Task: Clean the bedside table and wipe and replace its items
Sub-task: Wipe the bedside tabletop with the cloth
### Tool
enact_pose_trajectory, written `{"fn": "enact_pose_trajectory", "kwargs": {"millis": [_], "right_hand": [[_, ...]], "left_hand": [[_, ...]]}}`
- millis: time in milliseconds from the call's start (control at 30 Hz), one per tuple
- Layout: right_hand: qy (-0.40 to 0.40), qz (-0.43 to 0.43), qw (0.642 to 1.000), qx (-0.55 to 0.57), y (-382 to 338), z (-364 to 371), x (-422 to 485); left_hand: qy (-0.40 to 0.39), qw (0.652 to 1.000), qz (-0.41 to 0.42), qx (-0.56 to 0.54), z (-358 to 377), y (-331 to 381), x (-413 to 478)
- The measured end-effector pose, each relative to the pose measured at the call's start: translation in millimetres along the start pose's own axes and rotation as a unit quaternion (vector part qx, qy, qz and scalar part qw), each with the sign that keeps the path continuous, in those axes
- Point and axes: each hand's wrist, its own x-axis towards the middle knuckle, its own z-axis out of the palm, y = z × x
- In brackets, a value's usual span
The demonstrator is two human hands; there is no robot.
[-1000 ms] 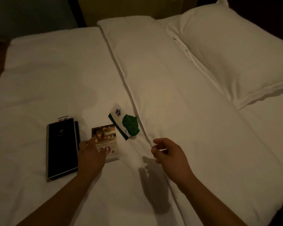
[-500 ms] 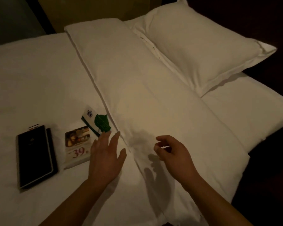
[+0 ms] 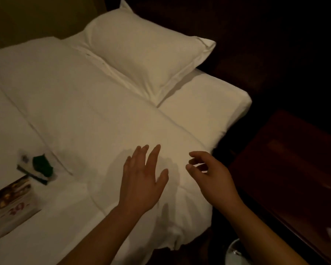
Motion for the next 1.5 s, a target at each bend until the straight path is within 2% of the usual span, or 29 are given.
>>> {"fn": "enact_pose_trajectory", "kwargs": {"millis": [433,567,733,833,900,1000,1100,1233,1333,1400,1500], "right_hand": [[0.124,0.092,0.988,-0.026,118,-190,-72],[0.152,0.135,0.979,-0.007,156,-228,-105],[0.159,0.174,0.972,-0.018,207,-278,-143],[0.204,0.178,0.954,-0.129,245,-309,-171],[0.239,0.192,0.92,-0.243,273,-324,-193],[0.253,0.264,0.866,-0.341,313,-333,-227],[0.244,0.321,0.862,-0.307,345,-328,-246],[0.29,0.23,0.866,-0.335,358,-307,-246],[0.31,0.159,0.883,-0.314,345,-281,-234],[0.285,0.158,0.88,-0.347,338,-261,-219],[0.275,0.185,0.852,-0.405,347,-252,-205]], "left_hand": [[-0.084,0.979,0.186,-0.013,92,209,-5],[-0.114,0.971,0.211,0.009,124,248,-10],[-0.112,0.966,0.228,0.049,163,277,-1],[-0.13,0.958,0.241,0.09,194,291,12],[-0.137,0.951,0.25,0.117,215,292,21],[-0.154,0.942,0.264,0.14,246,290,42],[-0.148,0.939,0.272,0.147,268,292,54],[-0.111,0.94,0.29,0.144,282,287,55],[-0.114,0.939,0.295,0.137,284,287,48],[-0.111,0.94,0.293,0.137,283,288,46],[-0.106,0.94,0.293,0.139,281,289,48]]}}
